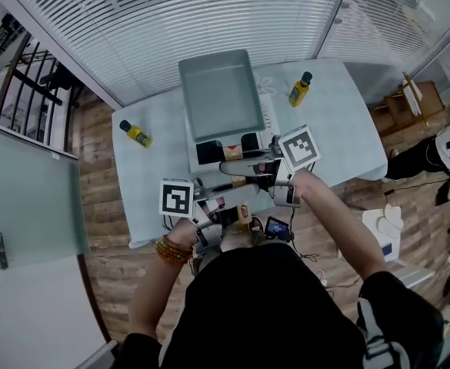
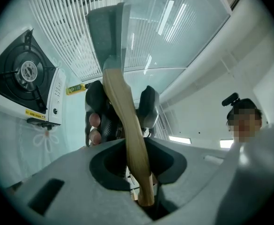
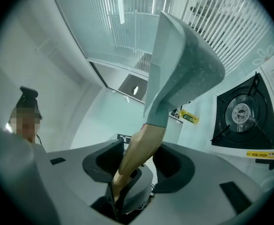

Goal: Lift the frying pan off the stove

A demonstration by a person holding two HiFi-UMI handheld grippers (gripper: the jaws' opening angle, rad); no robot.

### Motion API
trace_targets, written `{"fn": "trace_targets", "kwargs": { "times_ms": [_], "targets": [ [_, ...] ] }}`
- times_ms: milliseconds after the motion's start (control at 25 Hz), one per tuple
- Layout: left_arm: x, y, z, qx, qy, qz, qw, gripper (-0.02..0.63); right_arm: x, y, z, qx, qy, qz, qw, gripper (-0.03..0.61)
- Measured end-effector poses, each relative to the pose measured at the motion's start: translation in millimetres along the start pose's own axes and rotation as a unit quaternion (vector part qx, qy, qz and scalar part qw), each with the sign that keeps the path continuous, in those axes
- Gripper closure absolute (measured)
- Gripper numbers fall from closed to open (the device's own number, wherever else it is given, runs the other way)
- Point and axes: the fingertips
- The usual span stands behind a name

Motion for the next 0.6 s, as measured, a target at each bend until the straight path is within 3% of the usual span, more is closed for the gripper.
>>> {"fn": "trace_targets", "kwargs": {
  "times_ms": [600],
  "targets": [
    [-1.2, 1.4, 3.0, 0.0, 0.006, -0.009, 0.9999, 0.522, 1.0, -0.4, -1.1, 0.008, -0.007, 0.005, 1.0, 0.387]
  ]
}}
Point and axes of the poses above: the fingertips, and each gripper's own axes: z forward along the fingers, x to its right, y out of its underside, and after that the axes turned 4 degrees about x, right-handed
